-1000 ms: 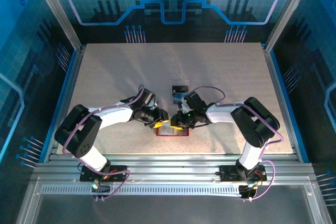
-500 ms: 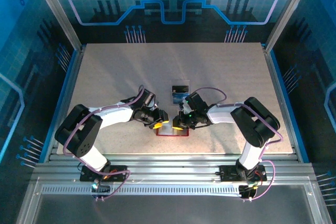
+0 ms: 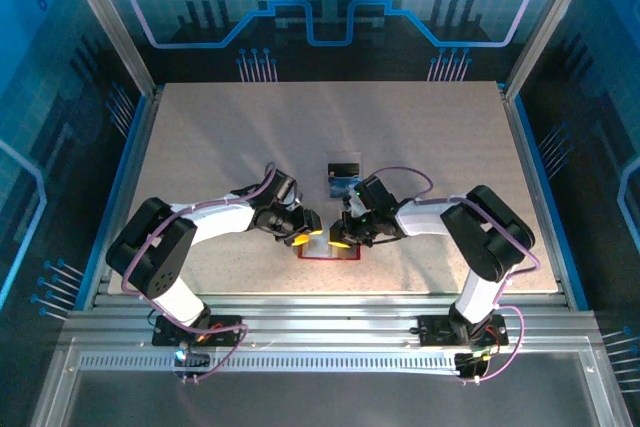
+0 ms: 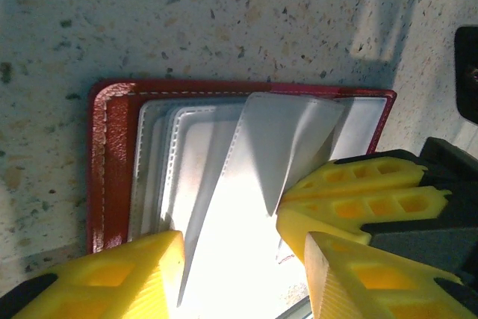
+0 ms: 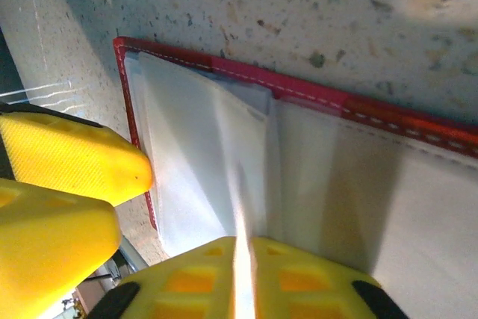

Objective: Take the credit cards out of the card holder

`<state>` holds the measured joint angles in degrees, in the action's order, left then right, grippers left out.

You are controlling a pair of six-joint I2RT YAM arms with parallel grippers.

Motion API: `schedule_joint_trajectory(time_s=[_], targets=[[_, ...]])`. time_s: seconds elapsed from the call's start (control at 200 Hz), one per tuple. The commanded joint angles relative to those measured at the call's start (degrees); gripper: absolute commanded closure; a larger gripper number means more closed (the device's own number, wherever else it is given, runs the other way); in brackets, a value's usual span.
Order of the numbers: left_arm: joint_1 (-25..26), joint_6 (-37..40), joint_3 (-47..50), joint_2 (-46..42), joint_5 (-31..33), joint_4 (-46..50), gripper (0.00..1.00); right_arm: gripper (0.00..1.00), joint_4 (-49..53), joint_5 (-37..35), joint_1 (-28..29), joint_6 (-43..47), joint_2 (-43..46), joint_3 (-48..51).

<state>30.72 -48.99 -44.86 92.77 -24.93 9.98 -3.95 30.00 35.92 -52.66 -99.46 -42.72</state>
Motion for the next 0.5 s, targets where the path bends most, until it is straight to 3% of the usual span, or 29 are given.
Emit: schedule_joint_trajectory(time_s=[0.0, 0.495], targets=[[0.4, 0.8, -1.0, 0.8, -0.1, 1.4, 0.53, 0.83, 5.0, -2.2, -0.7, 0.1, 3.2, 0.4], [0.5, 0.4, -0.2, 0.7, -0.4, 0.3, 0.53, 0.91, -1.1, 0.5, 2.4, -4.9, -0.6, -1.7]])
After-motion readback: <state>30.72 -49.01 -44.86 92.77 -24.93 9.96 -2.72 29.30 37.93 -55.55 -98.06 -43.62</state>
